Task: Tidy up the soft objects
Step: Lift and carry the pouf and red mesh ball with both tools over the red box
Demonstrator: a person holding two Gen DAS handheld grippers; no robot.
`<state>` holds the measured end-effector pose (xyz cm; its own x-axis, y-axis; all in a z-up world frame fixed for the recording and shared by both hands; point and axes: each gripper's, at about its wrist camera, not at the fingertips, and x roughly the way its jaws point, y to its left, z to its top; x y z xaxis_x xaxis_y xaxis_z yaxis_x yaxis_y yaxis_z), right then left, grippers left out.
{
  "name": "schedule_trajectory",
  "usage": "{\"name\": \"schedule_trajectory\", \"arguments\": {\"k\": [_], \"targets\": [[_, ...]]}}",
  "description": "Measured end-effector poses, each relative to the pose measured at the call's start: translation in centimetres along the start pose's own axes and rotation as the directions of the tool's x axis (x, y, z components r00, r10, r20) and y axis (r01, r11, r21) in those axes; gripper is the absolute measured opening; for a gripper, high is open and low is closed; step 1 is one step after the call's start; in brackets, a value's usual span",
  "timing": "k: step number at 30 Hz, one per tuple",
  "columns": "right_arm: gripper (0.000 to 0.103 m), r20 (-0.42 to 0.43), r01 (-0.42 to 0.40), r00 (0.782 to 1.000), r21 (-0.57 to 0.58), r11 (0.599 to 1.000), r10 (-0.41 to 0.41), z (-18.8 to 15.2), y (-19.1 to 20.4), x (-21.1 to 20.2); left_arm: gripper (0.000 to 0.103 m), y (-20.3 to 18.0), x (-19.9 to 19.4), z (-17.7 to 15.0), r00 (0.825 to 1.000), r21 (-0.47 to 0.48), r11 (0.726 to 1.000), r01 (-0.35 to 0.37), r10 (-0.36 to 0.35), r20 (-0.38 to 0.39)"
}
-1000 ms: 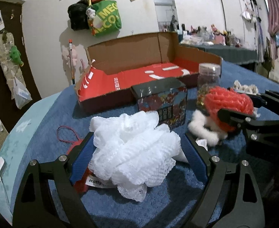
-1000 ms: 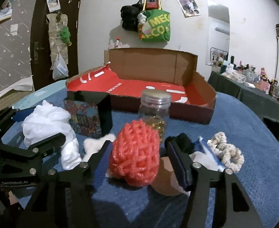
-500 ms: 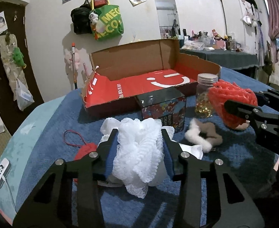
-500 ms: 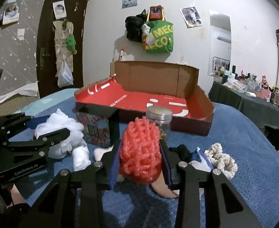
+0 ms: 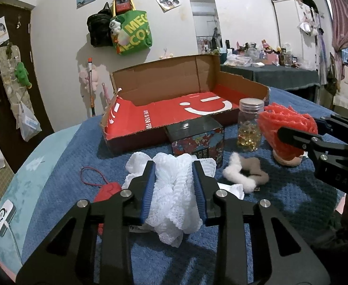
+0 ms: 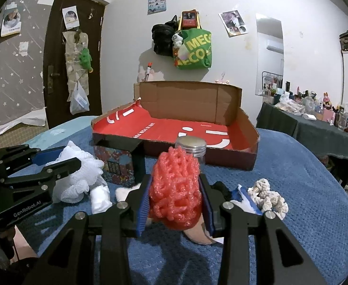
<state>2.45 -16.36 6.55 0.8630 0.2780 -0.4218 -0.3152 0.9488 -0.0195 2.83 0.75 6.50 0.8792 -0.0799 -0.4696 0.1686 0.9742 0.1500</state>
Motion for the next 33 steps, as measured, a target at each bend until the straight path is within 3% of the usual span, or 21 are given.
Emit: {"name": "schedule_trajectory", "arguments": {"k": [2, 4, 5, 10, 17, 20, 26, 28, 29, 33], "targets": [[0.040, 0.000, 0.003, 1.000, -0.004, 1.000, -0.003, 0.0, 0.0, 0.0, 0.035, 0.0, -0.1, -0.1, 1.000, -0.002, 1.000, 0.004, -0.004, 0.001], [0.040, -0.002, 0.001, 1.000, -0.003, 1.000, -0.001, 0.0, 0.0, 0.0, 0.062, -0.1, -0.1, -0.3, 1.000, -0.004, 1.000, 0.016, -0.016, -0.001], [0.041, -0.009, -0.004, 1.000, -0.002, 1.000, 0.004, -0.1, -0.1, 0.0, 0.070, -0.1, -0.2, -0.5, 1.000, -0.005, 1.000, 0.022, -0.022, 0.003], [0.044, -0.056, -0.017, 0.998, 0.001, 1.000, 0.017, -1.4, -0.2, 0.3, 0.080, -0.4, -0.3, -1.4, 1.000, 0.004, 1.000, 0.023, -0.023, 0.012], [0.059, -0.105, -0.023, 0.994, 0.013, 1.000, 0.024, -2.7, -0.4, 1.2, 0.091, -0.3, 0.8, -2.0, 1.000, 0.042, 0.999, -0.015, 0.015, -0.009], [0.064, -0.100, -0.021, 0.995, 0.010, 1.000, 0.022, -2.8, -0.4, 1.2, 0.091, -0.2, 1.5, -2.5, 0.999, 0.057, 0.998, -0.028, 0.030, -0.030], [0.064, -0.087, -0.016, 0.996, -0.022, 1.000, 0.014, -2.9, 0.4, 1.3, 0.088, -0.5, 1.7, -2.6, 0.999, 0.076, 0.997, -0.029, 0.031, -0.029], [0.060, -0.072, -0.006, 0.997, -0.043, 0.999, 0.003, -3.0, 0.8, 1.1, 0.064, -0.6, 1.8, -2.4, 0.999, 0.079, 0.997, -0.027, 0.030, -0.031], [0.045, -0.067, -0.004, 0.998, -0.050, 0.999, 0.001, -3.0, 0.9, 1.1, 0.061, -0.6, 1.9, -2.4, 0.999, 0.082, 0.996, -0.032, 0.034, -0.031], [0.044, -0.051, -0.014, 0.999, -0.053, 0.998, 0.012, -3.1, 0.9, 0.7, 0.050, -0.6, 1.9, -2.5, 0.998, 0.089, 0.994, -0.060, 0.062, -0.022]]}}
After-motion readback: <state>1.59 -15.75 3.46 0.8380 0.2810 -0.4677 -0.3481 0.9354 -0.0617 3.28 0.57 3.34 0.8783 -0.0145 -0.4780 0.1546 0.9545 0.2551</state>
